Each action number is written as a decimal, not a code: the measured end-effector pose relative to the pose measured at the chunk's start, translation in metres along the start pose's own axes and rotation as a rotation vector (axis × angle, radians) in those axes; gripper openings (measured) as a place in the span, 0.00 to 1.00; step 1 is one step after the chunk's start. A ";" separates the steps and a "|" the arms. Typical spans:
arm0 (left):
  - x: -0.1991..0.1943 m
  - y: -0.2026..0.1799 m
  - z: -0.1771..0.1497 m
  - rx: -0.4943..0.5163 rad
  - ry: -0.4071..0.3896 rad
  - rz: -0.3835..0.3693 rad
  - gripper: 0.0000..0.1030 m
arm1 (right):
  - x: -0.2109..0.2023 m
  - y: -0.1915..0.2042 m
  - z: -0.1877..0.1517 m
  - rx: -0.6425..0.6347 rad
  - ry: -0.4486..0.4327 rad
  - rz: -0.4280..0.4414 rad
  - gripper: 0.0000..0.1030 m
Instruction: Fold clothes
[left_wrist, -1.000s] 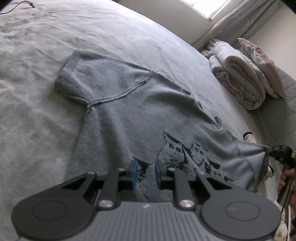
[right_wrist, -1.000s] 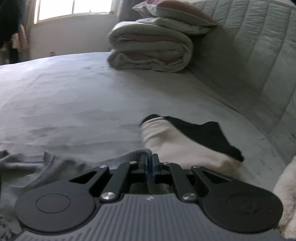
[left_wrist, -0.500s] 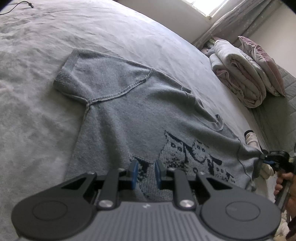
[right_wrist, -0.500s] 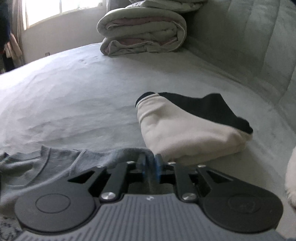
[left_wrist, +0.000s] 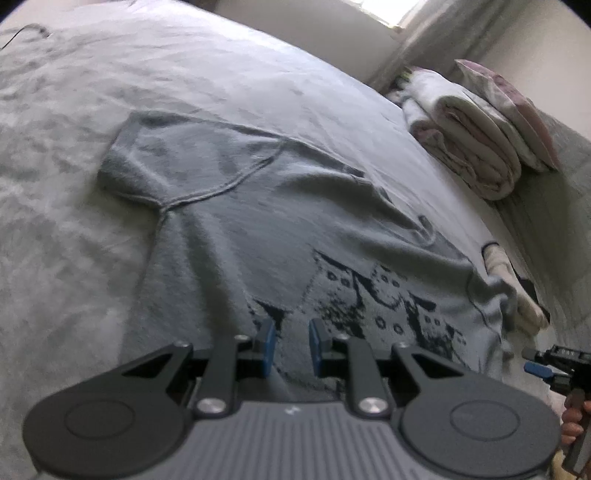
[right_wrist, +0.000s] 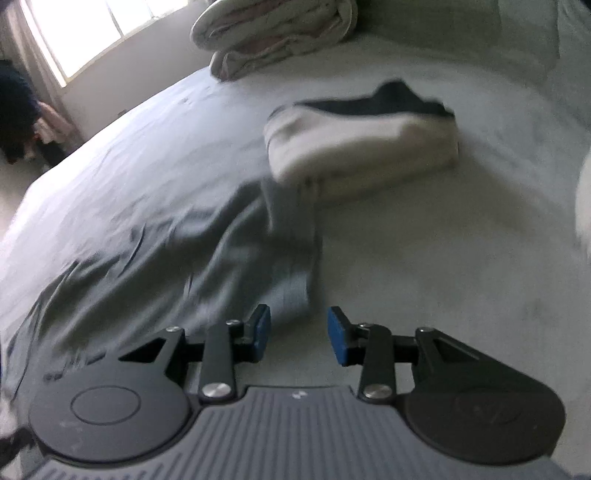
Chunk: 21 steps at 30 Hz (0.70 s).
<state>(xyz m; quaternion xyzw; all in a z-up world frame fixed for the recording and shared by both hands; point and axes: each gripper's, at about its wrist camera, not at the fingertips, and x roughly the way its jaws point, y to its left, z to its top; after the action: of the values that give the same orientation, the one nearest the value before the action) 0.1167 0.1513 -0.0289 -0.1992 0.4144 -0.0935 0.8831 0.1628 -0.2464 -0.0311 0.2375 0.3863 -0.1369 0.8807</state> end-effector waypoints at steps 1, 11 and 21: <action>-0.002 -0.003 -0.002 0.016 -0.002 -0.005 0.18 | -0.004 -0.003 -0.008 0.003 0.013 0.026 0.38; -0.016 -0.048 -0.031 0.138 0.024 -0.077 0.18 | -0.039 -0.015 -0.083 -0.008 0.155 0.333 0.38; 0.012 -0.159 -0.053 0.334 0.126 -0.146 0.21 | -0.033 -0.045 -0.113 0.096 0.241 0.600 0.29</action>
<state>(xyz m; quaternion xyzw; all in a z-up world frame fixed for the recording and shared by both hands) 0.0833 -0.0112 0.0005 -0.0731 0.4320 -0.2373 0.8670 0.0516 -0.2237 -0.0869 0.3964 0.3937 0.1398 0.8175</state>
